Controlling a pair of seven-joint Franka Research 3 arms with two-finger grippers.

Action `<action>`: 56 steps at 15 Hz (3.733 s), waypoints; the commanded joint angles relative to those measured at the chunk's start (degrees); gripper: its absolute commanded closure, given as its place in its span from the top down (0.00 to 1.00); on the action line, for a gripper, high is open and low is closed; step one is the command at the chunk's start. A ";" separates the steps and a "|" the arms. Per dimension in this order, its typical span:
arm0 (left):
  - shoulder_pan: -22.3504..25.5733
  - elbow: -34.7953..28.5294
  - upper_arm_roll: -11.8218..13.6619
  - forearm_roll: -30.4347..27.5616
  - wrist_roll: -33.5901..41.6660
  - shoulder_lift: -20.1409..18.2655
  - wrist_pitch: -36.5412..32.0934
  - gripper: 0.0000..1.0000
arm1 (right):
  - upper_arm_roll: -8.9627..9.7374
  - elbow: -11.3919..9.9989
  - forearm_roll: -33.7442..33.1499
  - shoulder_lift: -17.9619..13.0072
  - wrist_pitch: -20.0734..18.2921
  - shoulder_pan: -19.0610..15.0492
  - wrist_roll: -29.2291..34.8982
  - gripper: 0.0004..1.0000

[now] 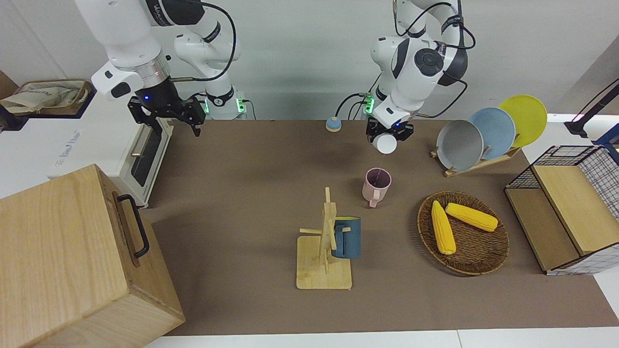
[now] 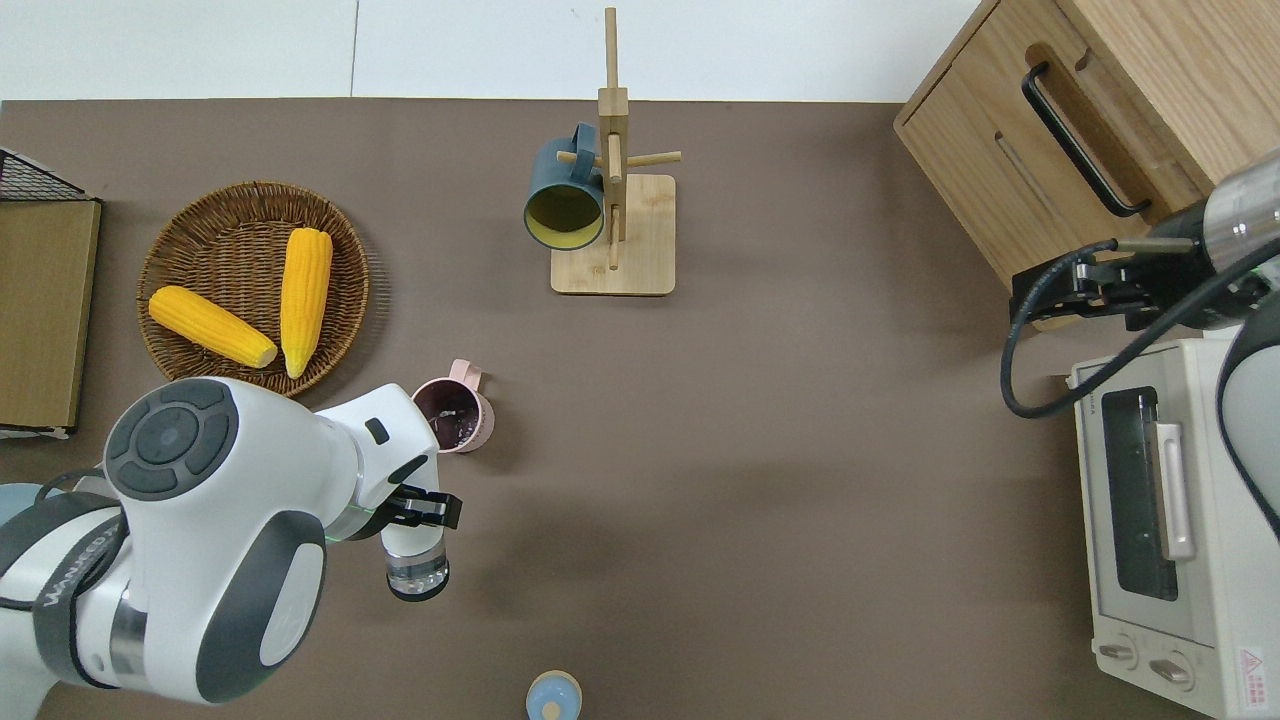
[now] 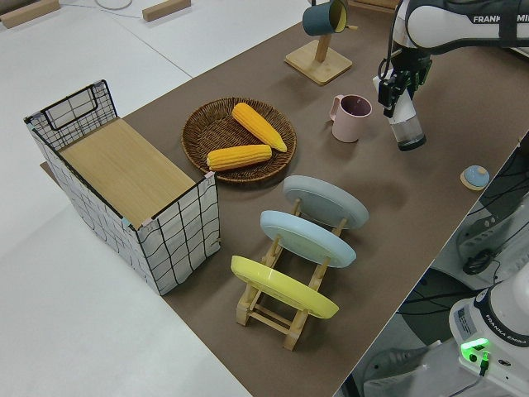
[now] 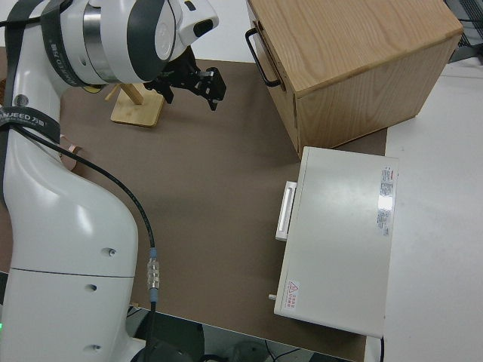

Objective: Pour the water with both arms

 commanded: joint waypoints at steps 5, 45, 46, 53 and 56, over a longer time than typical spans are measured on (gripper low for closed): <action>-0.17 3.76 0.17 2.56 -1.42 0.24 -4.16 0.00 | 0.66 -1.71 0.98 -1.28 0.26 -1.04 -0.74 0.99; -0.79 -10.53 -0.27 0.01 -3.35 -9.94 14.26 0.00 | 0.66 -1.71 0.98 -1.28 0.26 -1.04 -0.74 0.99; -0.96 -12.30 -0.35 -0.16 -3.44 -10.65 16.81 0.00 | 0.66 -1.71 0.98 -1.28 0.26 -1.04 -0.74 0.99; -1.23 -13.19 -0.27 -1.39 -3.79 -10.92 18.16 0.00 | 0.66 -1.71 0.98 -1.28 0.26 -1.04 -0.74 0.99; -0.79 -15.12 -0.01 -1.39 -3.62 -13.55 19.03 0.00 | 0.66 -1.71 0.98 -1.37 0.26 -1.04 -0.74 0.99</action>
